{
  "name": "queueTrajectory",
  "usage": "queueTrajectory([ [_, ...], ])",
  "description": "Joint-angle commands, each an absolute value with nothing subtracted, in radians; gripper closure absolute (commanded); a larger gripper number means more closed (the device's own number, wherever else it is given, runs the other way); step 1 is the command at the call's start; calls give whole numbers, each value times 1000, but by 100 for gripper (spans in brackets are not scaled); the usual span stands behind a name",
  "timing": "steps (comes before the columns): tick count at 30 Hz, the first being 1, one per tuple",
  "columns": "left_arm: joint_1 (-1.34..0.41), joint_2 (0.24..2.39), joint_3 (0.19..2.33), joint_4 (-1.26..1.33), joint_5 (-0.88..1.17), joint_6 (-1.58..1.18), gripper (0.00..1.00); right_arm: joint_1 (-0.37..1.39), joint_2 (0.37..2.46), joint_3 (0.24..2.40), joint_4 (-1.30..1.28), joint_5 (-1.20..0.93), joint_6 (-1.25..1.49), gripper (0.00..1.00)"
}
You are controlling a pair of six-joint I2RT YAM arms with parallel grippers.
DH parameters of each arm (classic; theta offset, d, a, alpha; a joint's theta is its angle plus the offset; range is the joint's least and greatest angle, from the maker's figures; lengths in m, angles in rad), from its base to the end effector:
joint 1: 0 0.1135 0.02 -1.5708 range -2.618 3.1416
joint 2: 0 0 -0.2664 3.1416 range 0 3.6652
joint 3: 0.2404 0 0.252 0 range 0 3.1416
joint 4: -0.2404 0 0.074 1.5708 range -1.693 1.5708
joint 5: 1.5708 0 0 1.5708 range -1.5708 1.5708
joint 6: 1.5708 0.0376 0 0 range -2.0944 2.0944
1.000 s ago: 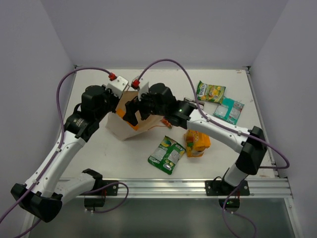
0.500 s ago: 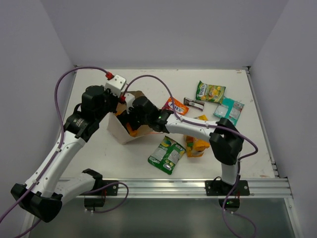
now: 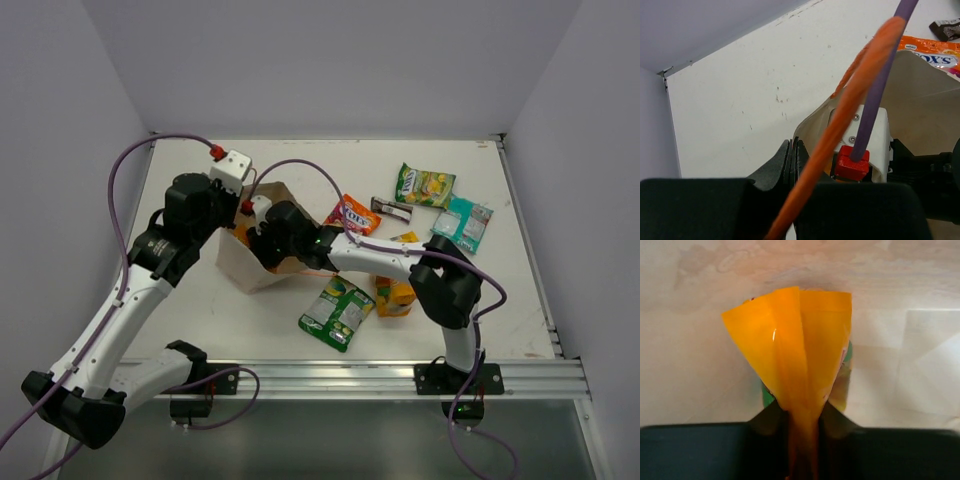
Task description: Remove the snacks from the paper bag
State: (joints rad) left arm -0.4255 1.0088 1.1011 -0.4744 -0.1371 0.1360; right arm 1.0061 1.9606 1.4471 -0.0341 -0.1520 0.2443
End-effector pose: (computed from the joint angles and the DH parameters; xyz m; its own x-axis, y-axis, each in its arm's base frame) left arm 0.2020 -0.0859 0.3797 -0.2967 0.2819 -0.9124 0.3367 0.9249 0.1763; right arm 0.2407 0.3906 0.2341 -0.4891 -0.3252 -0.8094 -0.8099 0.5137 0.2830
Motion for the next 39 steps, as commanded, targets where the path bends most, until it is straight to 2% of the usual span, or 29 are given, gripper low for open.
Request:
queueTrajectory([
  [1, -422, 974, 1109, -408, -150, 114, 100, 1009, 1882, 1434, 9, -132, 242, 95],
  [2, -422, 973, 1108, -410, -153, 115, 100, 1008, 1869, 1422, 9, -123, 235, 100],
  [19, -422, 971, 1100, -443, -196, 124, 100, 1003, 1441, 1390, -44, 46, 167, 100],
  [29, -420, 1037, 1137, -485, -339, 83, 100, 980, 1237, 1555, -195, 189, 84, 100],
  [33, -411, 1081, 1161, -537, -399, 60, 100, 852, 1174, 1578, -195, 213, 107, 100],
  [39, -382, 1094, 1151, -549, -400, 23, 100, 613, 1201, 1623, -190, 83, 158, 100],
])
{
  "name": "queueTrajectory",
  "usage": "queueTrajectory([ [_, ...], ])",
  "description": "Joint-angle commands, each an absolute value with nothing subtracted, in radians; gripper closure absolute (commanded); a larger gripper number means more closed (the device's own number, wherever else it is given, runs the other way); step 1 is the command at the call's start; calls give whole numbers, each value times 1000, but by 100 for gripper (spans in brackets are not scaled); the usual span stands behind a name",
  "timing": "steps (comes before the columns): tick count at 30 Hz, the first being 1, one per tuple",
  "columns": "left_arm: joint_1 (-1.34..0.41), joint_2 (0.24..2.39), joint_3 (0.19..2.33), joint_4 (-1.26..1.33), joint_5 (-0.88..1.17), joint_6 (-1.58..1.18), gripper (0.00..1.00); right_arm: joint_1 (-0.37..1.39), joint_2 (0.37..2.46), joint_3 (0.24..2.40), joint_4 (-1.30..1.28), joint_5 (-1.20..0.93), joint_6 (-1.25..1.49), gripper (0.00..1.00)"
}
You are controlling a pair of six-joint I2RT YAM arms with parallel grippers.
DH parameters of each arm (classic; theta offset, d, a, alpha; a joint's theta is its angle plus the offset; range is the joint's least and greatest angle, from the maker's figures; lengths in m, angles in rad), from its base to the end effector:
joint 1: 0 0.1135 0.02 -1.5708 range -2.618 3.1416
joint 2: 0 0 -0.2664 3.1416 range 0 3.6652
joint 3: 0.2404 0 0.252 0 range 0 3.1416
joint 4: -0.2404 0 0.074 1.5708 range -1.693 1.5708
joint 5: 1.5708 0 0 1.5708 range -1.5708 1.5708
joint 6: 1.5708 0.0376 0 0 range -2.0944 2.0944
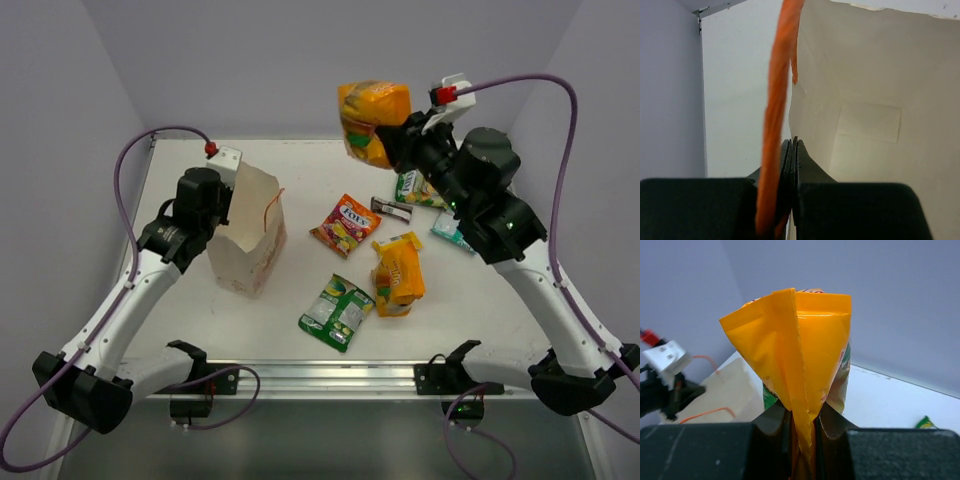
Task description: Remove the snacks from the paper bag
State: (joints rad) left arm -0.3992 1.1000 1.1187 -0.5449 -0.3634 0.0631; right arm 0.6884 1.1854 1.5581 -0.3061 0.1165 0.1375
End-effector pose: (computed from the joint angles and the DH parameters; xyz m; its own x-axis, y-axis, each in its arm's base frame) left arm 0.2237 -0.0799 0.3607 -0.4568 0.2567 -0.8517 0.1091 0.9664 0.2327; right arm 0.1858 0.1472 0.5128 -0.0233 0.1571 -0.9873 -0.5434 0.8270 0.1444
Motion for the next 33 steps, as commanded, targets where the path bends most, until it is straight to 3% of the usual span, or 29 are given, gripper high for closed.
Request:
queueTrajectory([
  [1, -377, 1092, 1152, -554, -399, 20, 100, 588, 1225, 1647, -196, 84, 160, 100],
  [9, -347, 1083, 1170, -586, -425, -20, 100, 385, 1634, 1758, -199, 6, 238, 100],
  [19, -255, 1091, 1149, -566, -379, -52, 100, 345, 2070, 2005, -268, 35, 233, 100],
  [23, -244, 1092, 1150, -546, -357, -64, 100, 331, 2153, 2036, -313, 35, 233, 70],
  [24, -241, 1092, 1150, -542, -356, -66, 100, 328, 2158, 2057, -327, 35, 229, 54],
  [26, -235, 1097, 1154, -531, -350, -72, 100, 328, 2148, 2078, -374, 28, 221, 38],
  [27, -230, 1100, 1154, -522, -350, -74, 100, 328, 2131, 2080, -383, 25, 218, 21],
  [28, -227, 1107, 1155, -517, -350, -78, 100, 328, 2108, 2074, -387, 23, 215, 14],
  [30, -221, 1117, 1163, -506, -347, -78, 100, 328, 2015, 2051, -411, 38, 212, 2],
  [33, -201, 1132, 1181, -474, -333, -80, 100, 327, 1871, 2020, -475, 69, 218, 1],
])
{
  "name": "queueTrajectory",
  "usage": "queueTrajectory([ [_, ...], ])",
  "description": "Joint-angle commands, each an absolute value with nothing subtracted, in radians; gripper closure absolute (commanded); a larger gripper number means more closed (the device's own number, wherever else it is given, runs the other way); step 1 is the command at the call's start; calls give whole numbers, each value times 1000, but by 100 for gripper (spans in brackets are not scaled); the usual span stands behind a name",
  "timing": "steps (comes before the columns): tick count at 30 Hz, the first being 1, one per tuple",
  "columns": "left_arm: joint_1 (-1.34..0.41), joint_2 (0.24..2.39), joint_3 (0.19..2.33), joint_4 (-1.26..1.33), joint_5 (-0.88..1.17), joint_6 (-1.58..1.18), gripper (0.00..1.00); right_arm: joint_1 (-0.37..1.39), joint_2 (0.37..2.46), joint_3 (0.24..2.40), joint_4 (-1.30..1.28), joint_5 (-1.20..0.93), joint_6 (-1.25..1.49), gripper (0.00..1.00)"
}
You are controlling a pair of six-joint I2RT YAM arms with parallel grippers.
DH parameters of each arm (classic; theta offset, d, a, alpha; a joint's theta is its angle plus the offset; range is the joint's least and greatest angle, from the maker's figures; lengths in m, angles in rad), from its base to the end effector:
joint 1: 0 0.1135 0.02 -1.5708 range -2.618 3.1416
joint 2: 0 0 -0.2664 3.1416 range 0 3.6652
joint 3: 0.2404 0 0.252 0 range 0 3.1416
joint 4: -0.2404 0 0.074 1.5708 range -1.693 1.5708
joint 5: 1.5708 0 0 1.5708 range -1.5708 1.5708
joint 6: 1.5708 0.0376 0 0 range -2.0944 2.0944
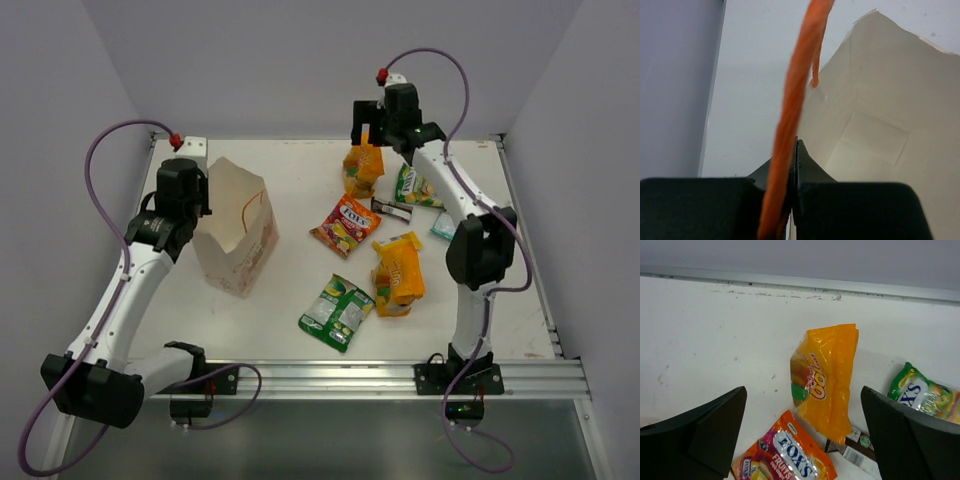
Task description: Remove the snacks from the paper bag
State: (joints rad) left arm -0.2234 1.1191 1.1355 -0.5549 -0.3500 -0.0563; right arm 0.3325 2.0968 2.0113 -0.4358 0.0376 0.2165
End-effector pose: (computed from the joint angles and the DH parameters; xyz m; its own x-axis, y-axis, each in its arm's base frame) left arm 0.2382 -0.0409 0.3611 -0.4949 0.0582 -0.8670 -0.1069 0.9861 0.1273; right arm 0.4726 0.1617 0.3272 -0.5232 0.0464 -0.8510 -0.1873 0.9678 0.1680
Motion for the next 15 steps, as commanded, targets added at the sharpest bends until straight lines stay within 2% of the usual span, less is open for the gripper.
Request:
queueTrajectory([
  [1, -196, 1135, 1201, -468, -324, -81, 100, 328, 1833, 2013, -500, 78, 221, 1],
  [5, -157, 1175, 1253, -445, -319, -77, 100, 328, 1608, 1899, -580, 60, 245, 1],
  [10, -69, 1245, 1305, -394, -278, -72, 100, 328, 1213, 1550, -474, 8, 302, 1],
  [15, 0, 1316, 1305, -331, -221, -51, 100, 330, 979, 1307, -388, -70, 376, 1],
])
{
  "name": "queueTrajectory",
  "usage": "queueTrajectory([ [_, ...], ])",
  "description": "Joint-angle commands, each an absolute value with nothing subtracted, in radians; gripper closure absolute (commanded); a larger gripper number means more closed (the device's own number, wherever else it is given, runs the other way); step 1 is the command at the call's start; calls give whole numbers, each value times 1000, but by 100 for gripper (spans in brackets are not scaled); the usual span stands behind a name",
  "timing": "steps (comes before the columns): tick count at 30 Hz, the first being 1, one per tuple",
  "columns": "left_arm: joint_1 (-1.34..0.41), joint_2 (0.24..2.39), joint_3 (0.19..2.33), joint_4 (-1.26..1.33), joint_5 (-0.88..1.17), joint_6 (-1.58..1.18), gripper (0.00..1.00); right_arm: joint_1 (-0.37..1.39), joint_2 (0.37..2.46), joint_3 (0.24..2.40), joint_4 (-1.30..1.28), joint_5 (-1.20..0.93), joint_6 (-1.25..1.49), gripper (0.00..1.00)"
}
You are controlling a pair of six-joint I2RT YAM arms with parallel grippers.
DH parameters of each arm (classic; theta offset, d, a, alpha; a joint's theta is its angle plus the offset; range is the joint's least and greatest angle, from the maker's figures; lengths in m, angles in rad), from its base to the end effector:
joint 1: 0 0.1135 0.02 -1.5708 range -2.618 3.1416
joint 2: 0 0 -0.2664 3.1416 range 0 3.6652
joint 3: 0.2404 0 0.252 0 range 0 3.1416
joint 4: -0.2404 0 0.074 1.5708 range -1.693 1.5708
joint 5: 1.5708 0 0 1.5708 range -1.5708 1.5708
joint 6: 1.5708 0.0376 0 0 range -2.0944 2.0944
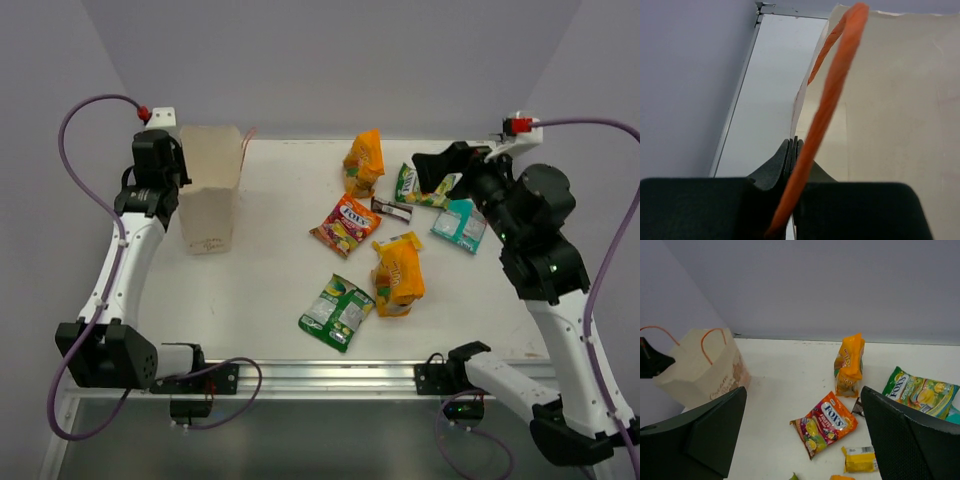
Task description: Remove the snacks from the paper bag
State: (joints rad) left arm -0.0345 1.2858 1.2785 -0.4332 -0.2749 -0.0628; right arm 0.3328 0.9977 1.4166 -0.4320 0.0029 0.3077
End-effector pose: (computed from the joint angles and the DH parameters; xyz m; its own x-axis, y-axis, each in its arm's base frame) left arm 0.2901 0.0002 0.3804 -0.4120 -0.0462 -0.9100 -0.2385 0.9694 0.0588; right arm 0.1761 0.0608 0.4902 -0.1099 0.2825 -0.9530 -0.3050 0.9029 0.3028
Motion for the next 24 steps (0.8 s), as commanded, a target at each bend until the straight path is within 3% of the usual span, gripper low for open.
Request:
queueTrajectory([
  [1, 0, 1325, 1302, -321, -204, -48, 100, 328, 954, 1284, -379, -102, 383, 1],
  [6, 60, 1390, 1321, -291, -184, -23, 98, 330, 902, 1216, -420, -152, 381, 1],
  [9, 72, 1401, 1354, -313, -167, -34, 77, 330, 882, 1195, -436, -153, 370, 1],
  [10, 74, 1399, 1358, -316, -163, -35, 62, 330, 876, 1189, -436, -155, 368, 1],
  [12, 78, 1393, 1371, -330, -163, -40, 45, 330, 856, 1177, -431, -158, 367, 1],
  [21, 83, 1338, 1446, -449, -121, -95, 0, 330, 825, 1229, -483, -138, 354, 1],
  [24, 83, 1273, 1498, -532, -101, -118, 0, 330, 796, 1287, -525, -107, 322, 1],
])
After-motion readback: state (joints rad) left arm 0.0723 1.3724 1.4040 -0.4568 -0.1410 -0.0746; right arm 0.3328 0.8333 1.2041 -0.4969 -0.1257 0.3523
